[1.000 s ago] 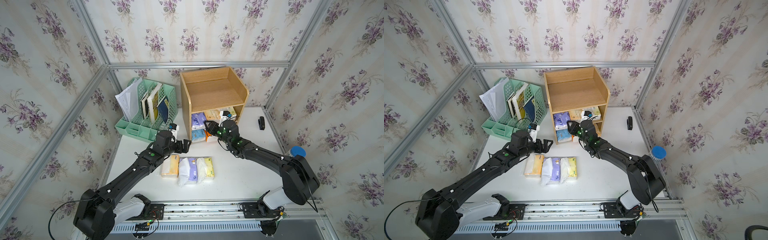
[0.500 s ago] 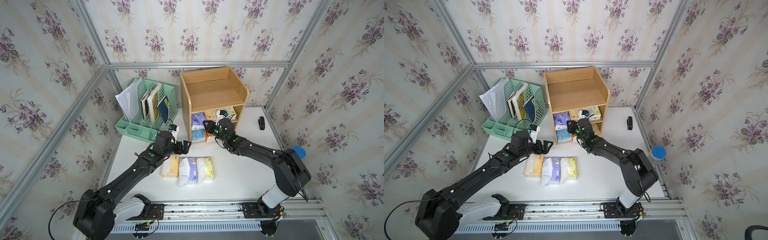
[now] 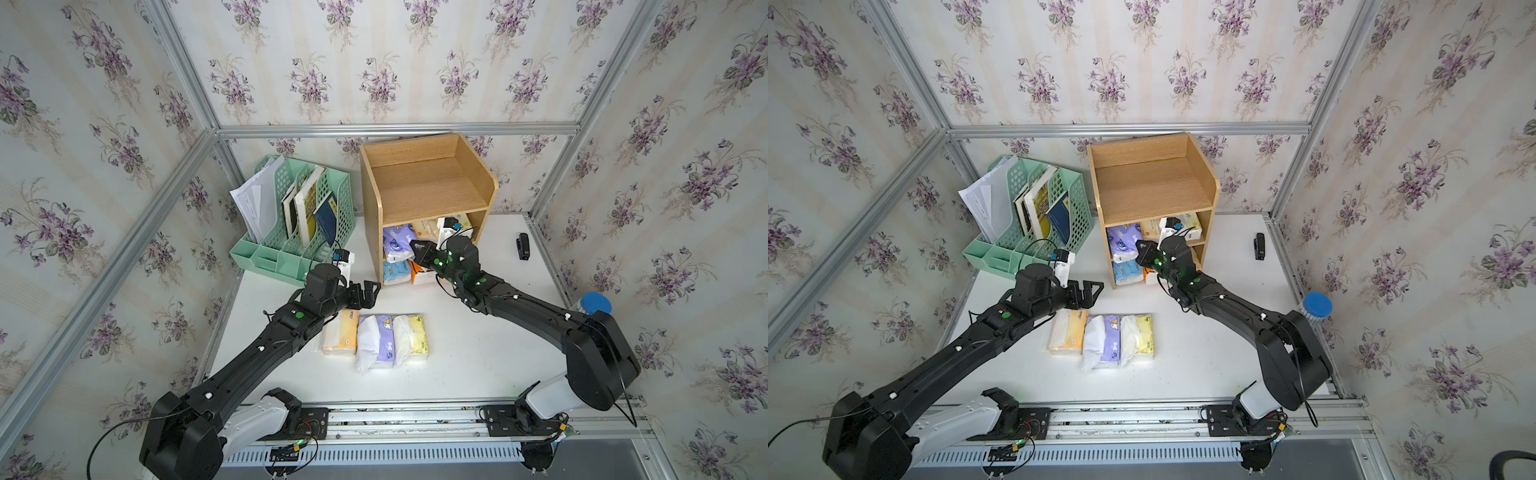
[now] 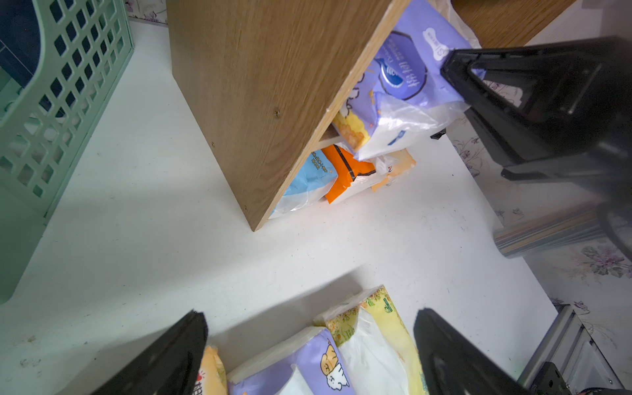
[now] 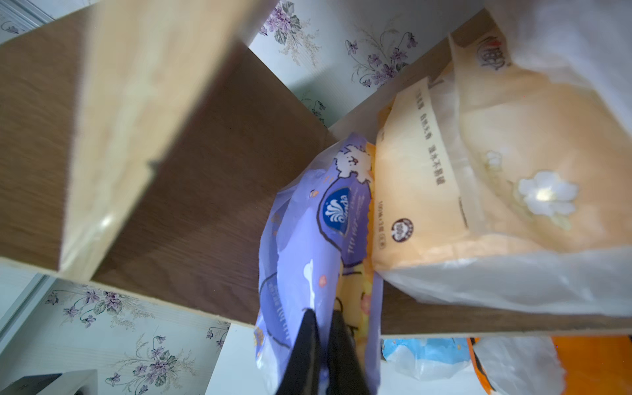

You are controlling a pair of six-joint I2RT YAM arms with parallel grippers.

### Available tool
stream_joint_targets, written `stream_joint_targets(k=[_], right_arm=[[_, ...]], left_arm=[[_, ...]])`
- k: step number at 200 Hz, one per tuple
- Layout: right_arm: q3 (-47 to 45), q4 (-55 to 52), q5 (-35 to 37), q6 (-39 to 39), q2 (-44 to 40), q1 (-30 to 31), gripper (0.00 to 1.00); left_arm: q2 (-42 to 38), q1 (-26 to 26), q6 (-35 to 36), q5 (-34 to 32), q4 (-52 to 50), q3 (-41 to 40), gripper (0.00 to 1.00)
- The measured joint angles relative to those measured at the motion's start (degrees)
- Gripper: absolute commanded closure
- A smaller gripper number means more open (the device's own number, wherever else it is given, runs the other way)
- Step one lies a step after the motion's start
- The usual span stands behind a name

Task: Remove the tissue boxes from the shelf
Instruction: Pick up a box of tissues from the shelf.

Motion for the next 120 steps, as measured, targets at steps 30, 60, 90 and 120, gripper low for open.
stream_joint_targets(k=[30, 60, 90, 120], right_arm=[[-1.99, -2.14, -0.81, -1.46, -2.71, 0.00, 1.00], [-4.42, -3.74, -1.86, -2.93, -5.73, 0.00, 1.00], [-6.58, -5.42, -2.89, -3.91, -8.41, 0.00, 1.00], [-8.94, -6.51, -4.26, -4.68, -10.78, 0.00, 1.00]], left_arm=[[-1.49, 0.00, -0.90, -0.94, -1.14, -0.02, 0.01], [-2.05, -0.09, -1.66, -1.62, -1.62, 0.04, 0.01], [-2.12, -0.55, -2.64, -2.34, -2.29, 0.35, 0.01], [-2.19, -1.64, -2.82, -2.99, -2.45, 0.92, 0.01]])
